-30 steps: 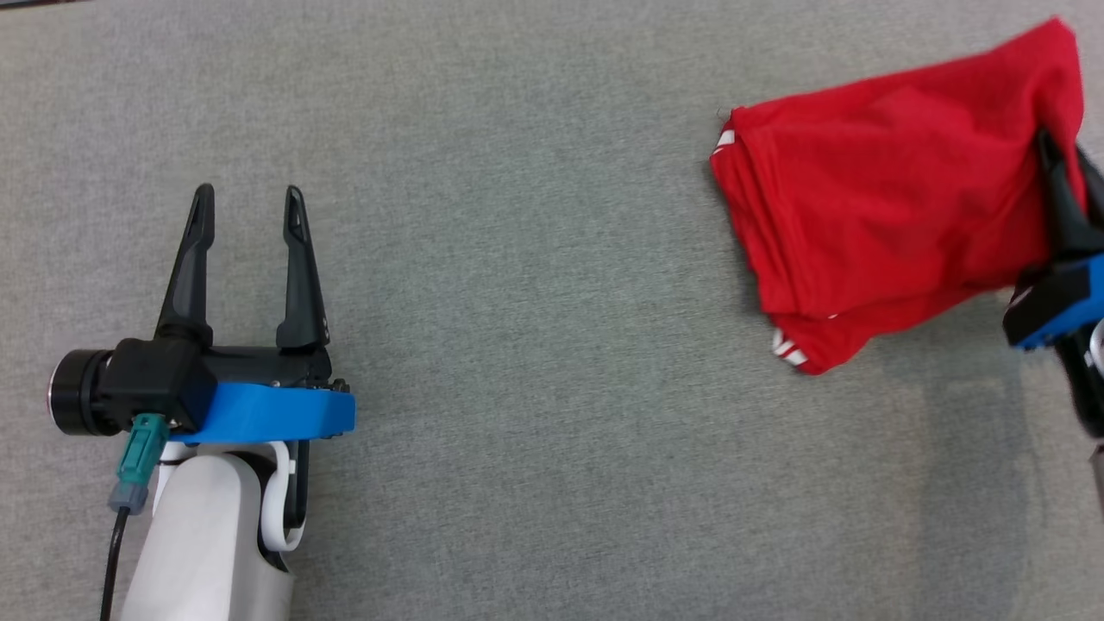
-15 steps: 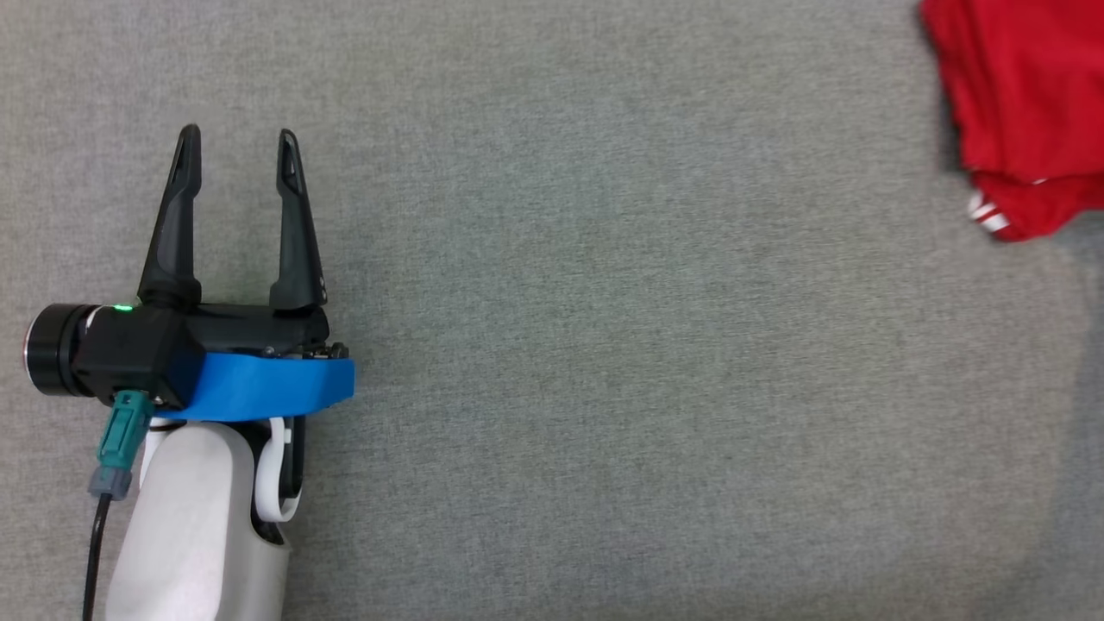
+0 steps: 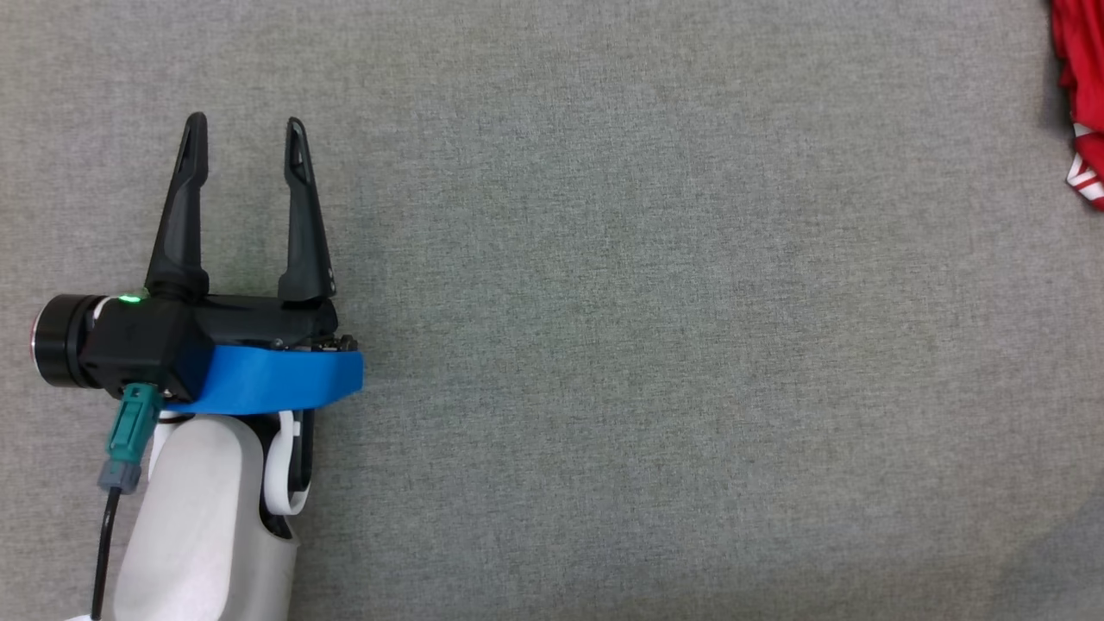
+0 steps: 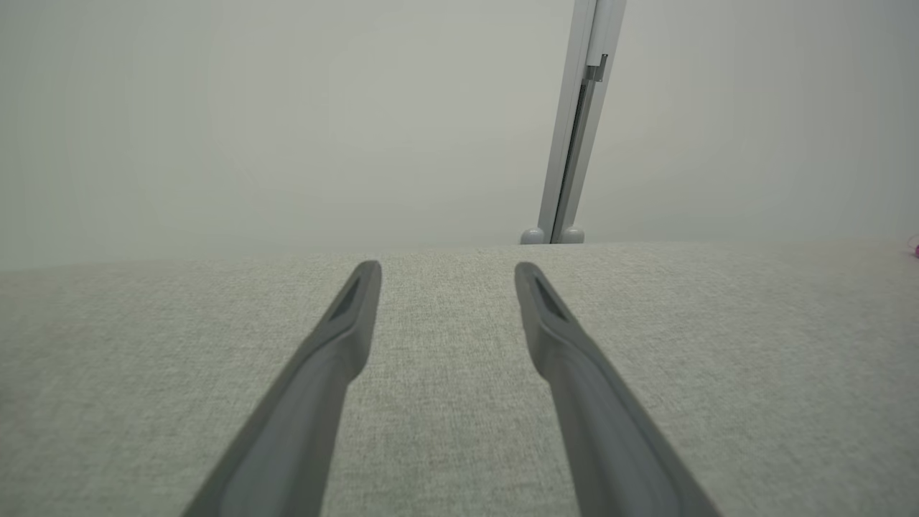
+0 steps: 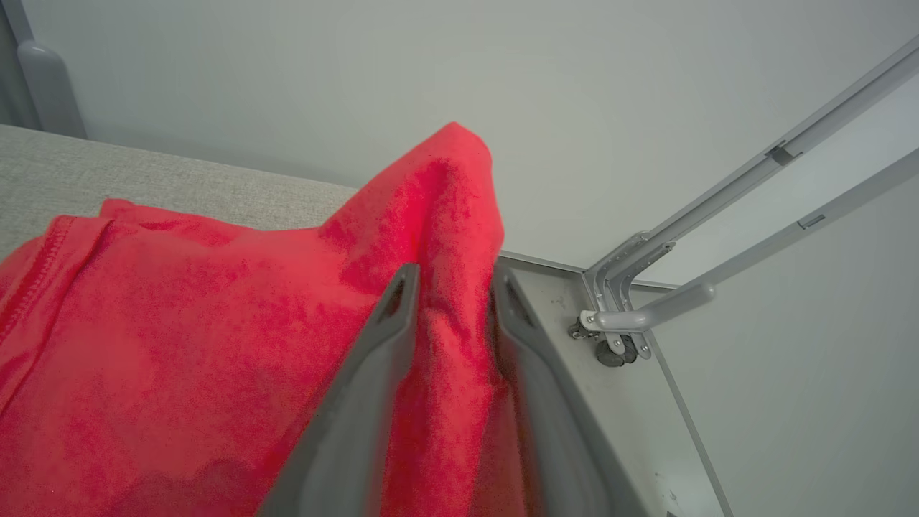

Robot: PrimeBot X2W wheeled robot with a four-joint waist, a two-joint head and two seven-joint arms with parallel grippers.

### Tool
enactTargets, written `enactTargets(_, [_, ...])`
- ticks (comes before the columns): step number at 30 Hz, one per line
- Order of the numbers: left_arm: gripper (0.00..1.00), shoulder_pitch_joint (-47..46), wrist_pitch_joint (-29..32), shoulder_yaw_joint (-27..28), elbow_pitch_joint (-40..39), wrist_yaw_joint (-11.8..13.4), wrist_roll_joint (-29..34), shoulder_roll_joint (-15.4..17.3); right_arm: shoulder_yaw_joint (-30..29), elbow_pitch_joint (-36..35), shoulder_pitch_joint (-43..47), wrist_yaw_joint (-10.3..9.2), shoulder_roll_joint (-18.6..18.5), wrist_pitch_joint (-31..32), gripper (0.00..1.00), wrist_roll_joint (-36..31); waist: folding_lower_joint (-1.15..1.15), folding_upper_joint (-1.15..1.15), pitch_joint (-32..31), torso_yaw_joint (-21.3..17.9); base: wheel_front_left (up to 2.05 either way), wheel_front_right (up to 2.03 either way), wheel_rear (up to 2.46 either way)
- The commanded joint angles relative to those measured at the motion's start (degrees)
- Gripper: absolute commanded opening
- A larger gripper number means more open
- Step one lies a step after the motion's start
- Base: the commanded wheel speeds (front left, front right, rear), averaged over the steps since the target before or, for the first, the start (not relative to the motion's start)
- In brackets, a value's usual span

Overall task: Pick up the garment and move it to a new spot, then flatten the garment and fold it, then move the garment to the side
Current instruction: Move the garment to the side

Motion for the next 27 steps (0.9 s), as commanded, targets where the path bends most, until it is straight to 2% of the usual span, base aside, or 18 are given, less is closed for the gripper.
enactTargets(1, [1.00, -1.0, -0.3, -0.2, 0.3, 0.3, -0.3, -0.1, -0.1, 0.8, -1.1, 0.00, 0.3, -0.8, 1.00, -0.5, 0.00, 0.00, -0.4, 0.1, 0.00, 0.00, 0.00])
enactTargets(9, [1.00, 1.8, -0.9, 0.2, 2.7, 0.5, -1.5, -0.2, 0.0, -0.3, 1.8, 0.00, 3.7, -6.1, 1.00, -1.0, 0.00, 0.00, -5.4, 0.3, 0.00, 0.00, 0.00])
enactTargets(21, [1.00, 9.0, -1.6, 1.5, 6.1, 0.9, -3.4, -0.2, 4.9, -8.9, 12.2, 0.01, 16.1, -11.5, 1.00, -0.2, 0.00, 0.00, -17.4, 2.1, 0.00, 0.00, 0.00])
enactTargets(27, [1.00, 12.1, -1.7, 1.9, 7.3, 1.1, -4.0, 0.0, 8.4, -12.1, 18.3, 0.01, 20.5, -12.8, 1.00, 2.2, 0.00, 0.00, -22.4, 2.7, 0.00, 0.00, 0.00])
